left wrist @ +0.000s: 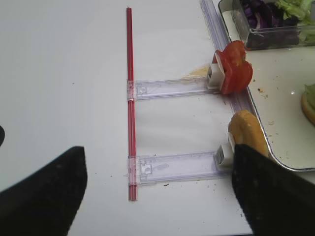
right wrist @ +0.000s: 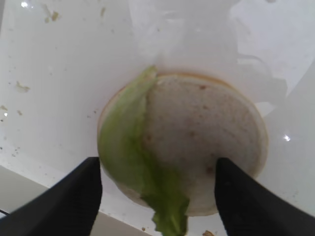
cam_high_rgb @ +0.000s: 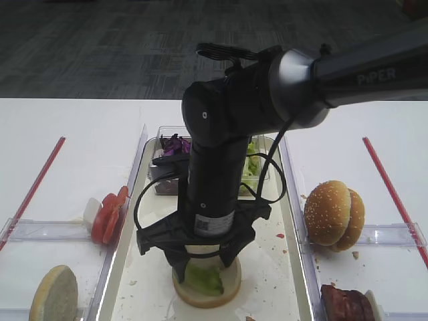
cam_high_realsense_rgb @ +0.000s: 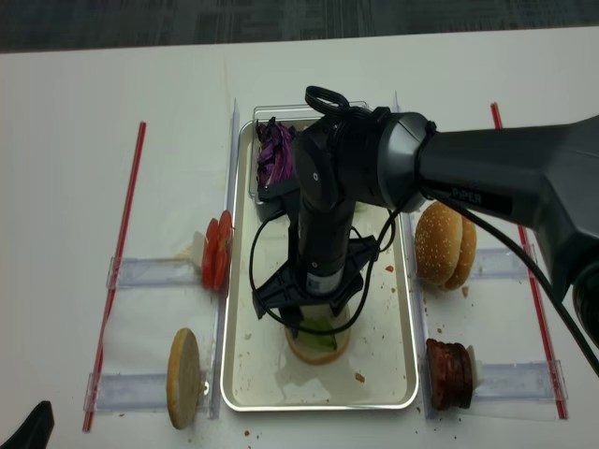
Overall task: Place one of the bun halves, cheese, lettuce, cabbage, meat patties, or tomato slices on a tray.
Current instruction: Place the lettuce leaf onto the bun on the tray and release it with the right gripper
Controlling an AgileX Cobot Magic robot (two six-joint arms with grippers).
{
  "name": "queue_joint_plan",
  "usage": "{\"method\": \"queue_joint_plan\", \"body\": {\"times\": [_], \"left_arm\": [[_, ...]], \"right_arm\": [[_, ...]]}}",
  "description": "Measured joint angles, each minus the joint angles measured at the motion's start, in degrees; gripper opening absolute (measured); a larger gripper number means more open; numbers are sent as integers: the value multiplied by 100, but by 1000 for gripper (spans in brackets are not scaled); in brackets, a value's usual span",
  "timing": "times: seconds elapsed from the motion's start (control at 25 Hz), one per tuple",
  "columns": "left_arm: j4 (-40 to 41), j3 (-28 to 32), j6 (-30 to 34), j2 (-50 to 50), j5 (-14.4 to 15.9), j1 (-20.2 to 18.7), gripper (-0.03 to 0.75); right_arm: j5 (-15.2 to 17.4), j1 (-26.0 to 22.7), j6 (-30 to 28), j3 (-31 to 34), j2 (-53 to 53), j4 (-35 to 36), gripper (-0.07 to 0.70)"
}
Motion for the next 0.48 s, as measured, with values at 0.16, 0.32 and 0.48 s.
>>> {"method": "queue_joint_plan", "body": {"times": [0.16,0.32,0.48], "left_arm": [[0,0,0,0,0,0,575],[0,0,0,0,0,0,575],[0,0,0,0,0,0,575]], "right_arm": [[151,0,31,-63,0,-23,529],[387,0,102,-291,0,-129,531],[643,0,139,-521,0,-210,532]]}}
